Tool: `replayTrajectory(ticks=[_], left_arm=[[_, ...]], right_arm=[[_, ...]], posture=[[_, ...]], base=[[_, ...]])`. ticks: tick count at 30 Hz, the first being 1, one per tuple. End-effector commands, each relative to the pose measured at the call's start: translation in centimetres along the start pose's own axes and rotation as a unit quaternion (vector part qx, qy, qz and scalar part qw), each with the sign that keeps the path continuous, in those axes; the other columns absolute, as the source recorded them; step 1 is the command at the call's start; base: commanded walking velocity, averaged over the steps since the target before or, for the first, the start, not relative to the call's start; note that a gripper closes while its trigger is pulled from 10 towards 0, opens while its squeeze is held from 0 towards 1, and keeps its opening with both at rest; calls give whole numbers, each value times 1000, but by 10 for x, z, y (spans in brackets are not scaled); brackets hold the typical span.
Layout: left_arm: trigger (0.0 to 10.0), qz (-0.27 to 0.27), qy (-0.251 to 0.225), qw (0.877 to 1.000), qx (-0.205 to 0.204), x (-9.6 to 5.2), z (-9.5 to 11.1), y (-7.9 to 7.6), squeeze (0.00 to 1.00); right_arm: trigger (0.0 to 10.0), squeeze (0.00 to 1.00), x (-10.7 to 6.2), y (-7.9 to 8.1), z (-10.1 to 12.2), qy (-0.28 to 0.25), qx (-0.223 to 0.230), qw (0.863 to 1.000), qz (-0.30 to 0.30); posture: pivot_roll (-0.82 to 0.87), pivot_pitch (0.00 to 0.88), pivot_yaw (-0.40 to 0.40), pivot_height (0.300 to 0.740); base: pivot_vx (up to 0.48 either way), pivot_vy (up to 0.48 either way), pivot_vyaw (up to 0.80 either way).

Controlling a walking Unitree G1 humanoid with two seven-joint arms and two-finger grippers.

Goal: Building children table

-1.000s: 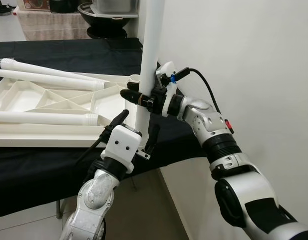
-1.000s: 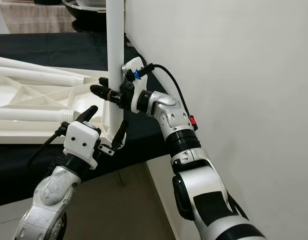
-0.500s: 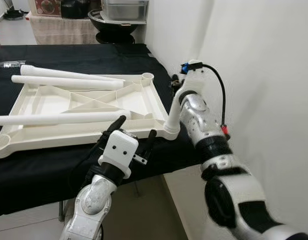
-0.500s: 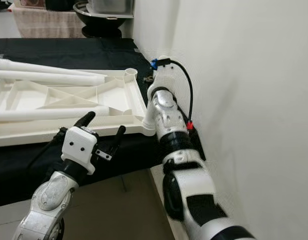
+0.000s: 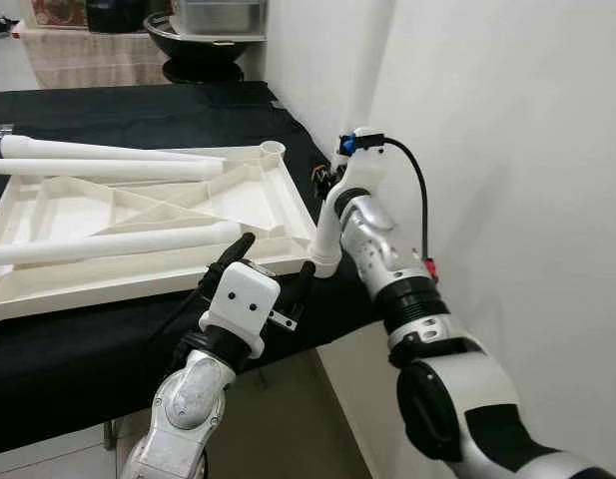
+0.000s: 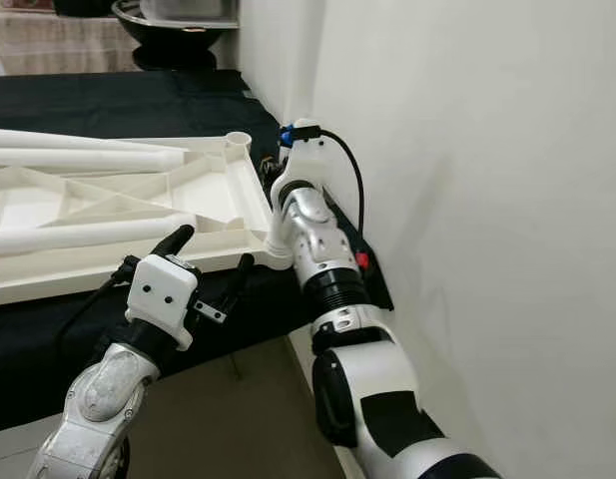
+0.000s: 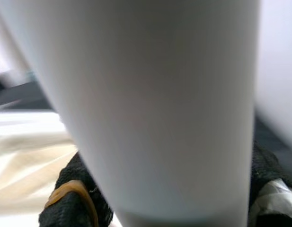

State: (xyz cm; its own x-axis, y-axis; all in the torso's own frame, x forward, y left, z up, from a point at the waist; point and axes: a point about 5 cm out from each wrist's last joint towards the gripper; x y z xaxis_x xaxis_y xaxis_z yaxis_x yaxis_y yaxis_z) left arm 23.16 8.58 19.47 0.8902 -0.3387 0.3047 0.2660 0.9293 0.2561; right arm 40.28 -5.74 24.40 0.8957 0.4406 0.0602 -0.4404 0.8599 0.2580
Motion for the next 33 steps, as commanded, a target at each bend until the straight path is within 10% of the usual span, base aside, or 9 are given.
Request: replayTrajectory(ticks=[1,7,28,29,33], left_arm=[[10000,-7,-1,1000,4,-1,0,-3,0],[10000,-17,4,1000,5,-5,-1,-4,0],[10000,-30,37,999,-7,-16,-13,-7,0],[10000,-27,39,999,-6,-18,-14,-6,0],[10000,-20,40,999,-4,-20,-14,-5,0]], right_arm=[[10000,0,3,25,3,17,-2,994,107],[10000,0,-21,19,13,21,-30,946,321],[10000,0,-23,32,-25,88,-87,900,418],[392,0,-21,32,-25,85,-92,903,412],[0,0,-18,30,-23,74,-97,915,384]], posture=[[87,49,-135,740],[91,49,-136,740],[90,51,-134,740],[91,52,-137,740],[94,51,-135,740]], base=[[0,0,0],[0,0,0],[0,0,0],[0,0,0],[0,0,0]])
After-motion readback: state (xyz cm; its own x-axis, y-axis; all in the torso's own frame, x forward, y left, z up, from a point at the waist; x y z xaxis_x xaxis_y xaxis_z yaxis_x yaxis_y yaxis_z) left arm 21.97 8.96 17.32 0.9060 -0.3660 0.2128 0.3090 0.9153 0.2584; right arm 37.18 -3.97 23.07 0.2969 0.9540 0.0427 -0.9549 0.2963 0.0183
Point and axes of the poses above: a point about 5 cm out from each wrist's last joint towards the gripper, its own x axis pointing out of the wrist towards the gripper, its own z axis along the axis of the wrist's last joint, y = z × x, and after that the axes turned 1 degree about x, right-handed
